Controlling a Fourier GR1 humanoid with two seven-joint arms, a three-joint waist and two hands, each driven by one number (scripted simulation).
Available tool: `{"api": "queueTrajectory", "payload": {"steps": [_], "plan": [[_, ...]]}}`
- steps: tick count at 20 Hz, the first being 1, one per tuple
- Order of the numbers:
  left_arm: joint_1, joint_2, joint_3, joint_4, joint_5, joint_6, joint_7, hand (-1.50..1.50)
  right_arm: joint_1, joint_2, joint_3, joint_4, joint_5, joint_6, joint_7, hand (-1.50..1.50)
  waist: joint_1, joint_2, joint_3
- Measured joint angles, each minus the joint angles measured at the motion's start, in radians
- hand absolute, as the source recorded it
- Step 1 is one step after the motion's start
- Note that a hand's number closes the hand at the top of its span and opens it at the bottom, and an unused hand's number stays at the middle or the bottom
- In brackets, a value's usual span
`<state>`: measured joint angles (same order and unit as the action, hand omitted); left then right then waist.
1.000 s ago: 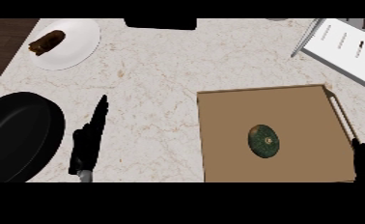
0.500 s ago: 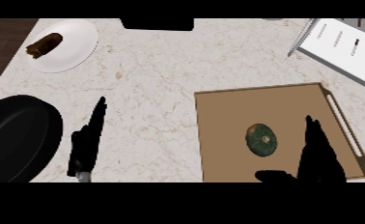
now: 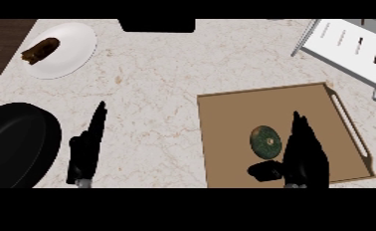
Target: Pick the squash from the tray and place it in the tiered basket
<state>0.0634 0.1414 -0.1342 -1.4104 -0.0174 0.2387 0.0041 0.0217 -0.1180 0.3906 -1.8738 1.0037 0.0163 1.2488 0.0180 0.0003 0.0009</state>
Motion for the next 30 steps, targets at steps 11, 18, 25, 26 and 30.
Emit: {"api": "queueTrajectory", "payload": {"steps": [11, 18, 25, 26, 30], "plan": [[-0.002, -0.006, 0.011, 0.008, -0.002, 0.003, 0.004, 0.0, -0.085, 0.1, -0.087, 0.115, -0.01, 0.104, -0.003, -1.5, -0.011, -0.003, 0.003], [0.006, -0.007, 0.012, 0.0, -0.008, -0.001, 0.003, 0.0, -0.069, 0.108, -0.097, 0.15, -0.046, 0.105, -0.012, -1.5, -0.015, -0.004, 0.003], [0.012, 0.001, 0.026, -0.008, 0.003, -0.021, 0.013, 0.0, -0.063, 0.111, -0.122, 0.197, -0.043, 0.09, -0.048, 1.5, -0.015, -0.006, 0.001], [0.01, 0.0, 0.027, -0.005, 0.004, -0.024, 0.012, 0.0, -0.066, 0.11, -0.123, 0.208, -0.04, 0.088, -0.057, 1.5, -0.016, -0.007, 0.0], [0.016, -0.007, 0.033, -0.006, -0.002, -0.023, -0.001, 0.0, -0.091, 0.104, -0.115, 0.237, -0.029, 0.078, -0.08, 1.5, -0.017, -0.009, -0.003]]}}
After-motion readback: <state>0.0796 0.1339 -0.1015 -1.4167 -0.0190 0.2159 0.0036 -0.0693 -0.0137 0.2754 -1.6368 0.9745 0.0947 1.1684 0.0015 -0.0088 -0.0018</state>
